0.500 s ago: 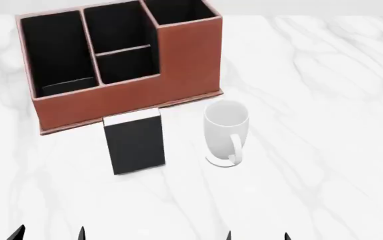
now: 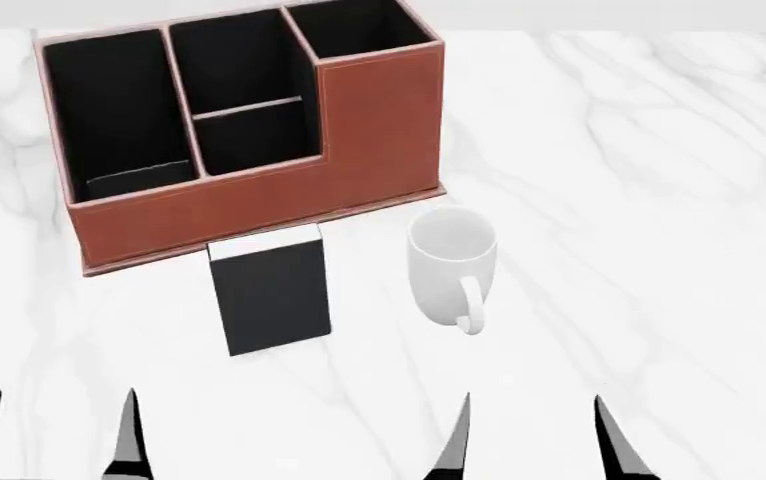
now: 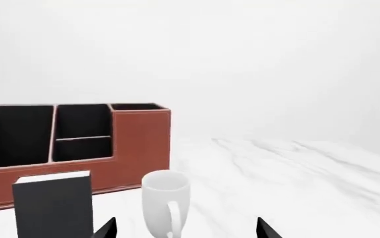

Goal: Pick up the book and place it in the front compartment of the caddy.

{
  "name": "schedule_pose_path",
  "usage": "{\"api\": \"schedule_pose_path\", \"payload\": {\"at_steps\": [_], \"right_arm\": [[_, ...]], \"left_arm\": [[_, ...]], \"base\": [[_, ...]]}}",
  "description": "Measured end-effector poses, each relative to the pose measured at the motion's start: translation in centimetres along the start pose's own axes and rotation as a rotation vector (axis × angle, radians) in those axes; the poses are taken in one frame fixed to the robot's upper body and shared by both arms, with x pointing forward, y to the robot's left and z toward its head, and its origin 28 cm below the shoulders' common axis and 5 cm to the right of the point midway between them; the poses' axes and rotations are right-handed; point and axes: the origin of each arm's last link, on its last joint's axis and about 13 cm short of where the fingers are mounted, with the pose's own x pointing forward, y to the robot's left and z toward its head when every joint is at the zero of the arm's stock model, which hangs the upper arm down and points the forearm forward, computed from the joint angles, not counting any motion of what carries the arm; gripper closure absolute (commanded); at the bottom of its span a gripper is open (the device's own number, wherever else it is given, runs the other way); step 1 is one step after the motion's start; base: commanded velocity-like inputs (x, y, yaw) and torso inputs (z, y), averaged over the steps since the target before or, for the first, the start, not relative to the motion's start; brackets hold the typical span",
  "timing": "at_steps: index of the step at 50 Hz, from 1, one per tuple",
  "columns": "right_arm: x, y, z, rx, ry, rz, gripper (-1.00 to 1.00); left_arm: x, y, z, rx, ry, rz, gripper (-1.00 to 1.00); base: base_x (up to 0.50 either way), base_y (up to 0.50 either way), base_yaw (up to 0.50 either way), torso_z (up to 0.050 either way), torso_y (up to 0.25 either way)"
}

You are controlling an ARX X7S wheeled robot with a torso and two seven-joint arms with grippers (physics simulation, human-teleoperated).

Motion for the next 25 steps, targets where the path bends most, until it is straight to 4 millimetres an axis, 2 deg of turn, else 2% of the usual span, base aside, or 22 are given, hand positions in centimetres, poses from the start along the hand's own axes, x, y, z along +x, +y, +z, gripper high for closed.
{"api": "schedule_pose_path", "payload": {"at_steps": [6, 11, 17, 25], "right_arm": [[-0.3, -0.3, 3.0, -0.010, -0.088, -0.018, -1.00], [-0.6, -0.6, 4.7, -0.016, -0.143, -0.038, -1.00], [-1.0, -0.8, 5.9, -0.022, -0.185, -0.057, -1.00], [-1.3, -0.9, 6.7, -0.023, -0.220, -0.068, -1.00]], "left_arm": [[-0.2, 0.3, 3.1, -0.019, -0.088, 0.017, -1.00], [-0.6, 0.7, 5.2, -0.033, -0.143, 0.035, -1.00], [-1.1, 1.0, 6.8, -0.042, -0.187, 0.053, -1.00], [-1.5, 1.2, 8.0, -0.048, -0.218, 0.066, -1.00]], "base": [[0.00, 0.00, 0.00, 0.000, 0.000], [0.00, 0.00, 0.00, 0.000, 0.000], [0.00, 0.00, 0.00, 0.000, 0.000], [0.00, 0.00, 0.00, 0.000, 0.000]]}}
